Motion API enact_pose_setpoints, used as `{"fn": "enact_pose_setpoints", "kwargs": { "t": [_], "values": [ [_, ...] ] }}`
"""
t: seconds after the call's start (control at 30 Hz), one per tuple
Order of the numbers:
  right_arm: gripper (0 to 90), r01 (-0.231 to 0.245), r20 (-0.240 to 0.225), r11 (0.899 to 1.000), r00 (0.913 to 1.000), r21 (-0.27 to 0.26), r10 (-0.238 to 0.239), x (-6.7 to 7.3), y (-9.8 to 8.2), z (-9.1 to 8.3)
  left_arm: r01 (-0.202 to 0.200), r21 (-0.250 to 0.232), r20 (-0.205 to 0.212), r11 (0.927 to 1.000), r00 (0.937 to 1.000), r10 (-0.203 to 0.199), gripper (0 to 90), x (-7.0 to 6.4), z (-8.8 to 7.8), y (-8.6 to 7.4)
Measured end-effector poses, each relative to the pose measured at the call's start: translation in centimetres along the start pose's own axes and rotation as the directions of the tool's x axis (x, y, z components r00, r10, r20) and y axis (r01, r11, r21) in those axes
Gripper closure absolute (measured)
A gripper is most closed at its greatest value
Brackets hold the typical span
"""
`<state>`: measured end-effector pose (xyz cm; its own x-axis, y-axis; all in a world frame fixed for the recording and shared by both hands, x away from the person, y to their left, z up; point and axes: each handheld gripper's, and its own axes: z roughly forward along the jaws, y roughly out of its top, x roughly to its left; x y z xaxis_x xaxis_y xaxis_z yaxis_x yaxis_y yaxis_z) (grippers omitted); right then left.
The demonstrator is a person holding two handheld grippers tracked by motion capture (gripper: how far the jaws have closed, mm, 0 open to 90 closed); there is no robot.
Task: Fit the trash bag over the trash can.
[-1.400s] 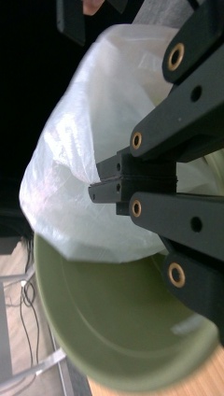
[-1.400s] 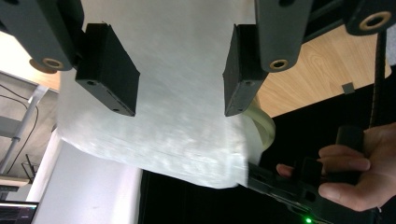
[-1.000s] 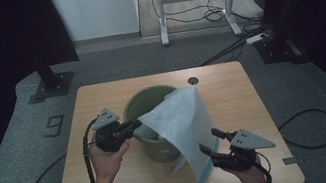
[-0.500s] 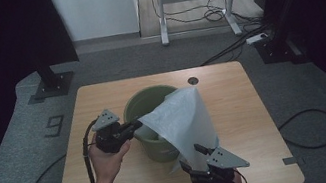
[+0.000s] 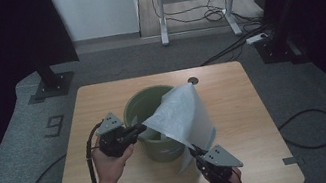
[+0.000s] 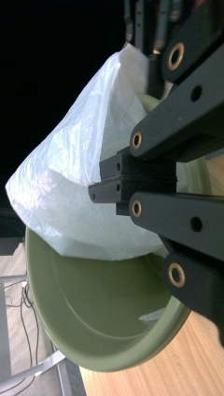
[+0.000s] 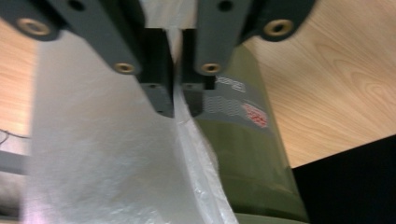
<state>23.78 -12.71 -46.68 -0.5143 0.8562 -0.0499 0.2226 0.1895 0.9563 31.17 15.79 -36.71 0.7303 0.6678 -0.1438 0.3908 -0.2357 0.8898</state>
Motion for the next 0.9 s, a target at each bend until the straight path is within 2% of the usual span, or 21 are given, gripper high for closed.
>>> {"fn": "enact_pose_setpoints", "kwargs": {
  "t": [0.03,0.07,0.17,0.3,0.33,0.4,0.43,0.47,0.53,0.6,0.63,0.7,0.8,0.83,0.87,0.9],
  "values": [
    [88.0,0.001,0.016,1.0,0.9999,-0.006,-0.001,-0.4,0.1,-0.2,-0.006,0.003,0.004,1.0,1.0,0.006,89.6,-0.1,0.1,0.0],
    [88.4,-0.002,0.042,1.0,0.9991,-0.029,0.004,-1.5,0.8,-0.9,-0.019,0.007,0.012,0.9998,0.9998,0.018,89.5,-0.3,0.3,0.0],
    [88.6,-0.001,0.075,0.998,0.9972,-0.068,0.006,-2.8,2.2,-2.0,-0.045,0.025,0.001,0.9987,0.999,0.045,89.2,-0.7,0.8,0.0],
    [88.6,-0.003,0.078,0.992,0.9969,-0.125,0.012,-4.0,4.3,-3.0,-0.046,0.047,-0.005,0.9978,0.9989,0.046,88.2,-0.6,1.6,0.1],
    [88.7,0.015,0.073,0.986,0.9973,-0.169,-0.003,-4.4,6.1,-3.6,-0.044,0.056,-0.019,0.9974,0.9988,0.045,87.0,-0.3,1.7,0.2],
    [88.7,0.036,0.062,0.98,0.9977,-0.195,-0.025,-4.5,7.5,-3.8,-0.037,0.04,-0.022,0.9985,0.9991,0.037,85.7,-0.1,1.3,0.3],
    [88.7,0.036,0.062,0.98,0.9977,-0.195,-0.025,-4.5,7.5,-3.8,-0.037,0.04,-0.022,0.9985,0.9991,0.037,83.6,-0.1,1.3,0.3],
    [88.6,0.064,0.056,0.976,0.997,-0.208,-0.053,-4.2,8.9,-3.7,-0.039,0.017,-0.038,0.9991,0.9985,0.039,79.8,-0.2,0.7,0.3],
    [88.6,0.08,0.042,0.976,0.9965,-0.204,-0.073,-3.8,10.0,-3.3,-0.042,0.007,-0.012,0.9991,0.9991,0.042,71.7,-0.3,0.1,0.4],
    [88.6,0.099,0.035,0.975,0.995,-0.2,-0.094,-3.3,10.7,-2.6,-0.053,-0.004,-0.016,0.9986,0.9984,0.053,62.4,-0.5,-0.3,0.5],
    [88.6,0.105,0.028,0.975,0.9944,-0.195,-0.102,-3.1,11.0,-2.2,-0.087,-0.035,-0.051,0.9956,0.995,0.085,56.1,-1.2,-0.8,0.6],
    [88.6,0.107,0.011,0.977,0.9942,-0.184,-0.107,-2.7,11.1,-1.5,-0.117,-0.042,-0.077,0.9922,0.9906,0.114,44.9,-1.9,-1.1,0.8],
    [88.6,0.115,-0.013,0.979,0.9928,-0.17,-0.119,-2.0,11.1,-0.6,-0.169,-0.031,-0.087,0.9851,0.9823,0.166,38.9,-2.7,-0.8,1.1],
    [88.6,0.115,-0.013,0.979,0.9928,-0.17,-0.119,-2.0,11.1,-0.6,-0.169,-0.031,-0.087,0.9851,0.9823,0.166,38.8,-2.7,-0.8,1.1],
    [88.6,0.122,-0.027,0.978,0.9913,-0.172,-0.128,-1.7,10.9,-0.4,-0.188,-0.019,-0.115,0.982,0.9761,0.184,38.7,-3.1,-0.5,1.2],
    [88.6,0.125,-0.029,0.977,0.9908,-0.172,-0.132,-1.7,10.9,-0.4,-0.192,-0.02,-0.13,0.9812,0.9735,0.188,38.7,-3.3,-0.3,1.3]
  ]
}}
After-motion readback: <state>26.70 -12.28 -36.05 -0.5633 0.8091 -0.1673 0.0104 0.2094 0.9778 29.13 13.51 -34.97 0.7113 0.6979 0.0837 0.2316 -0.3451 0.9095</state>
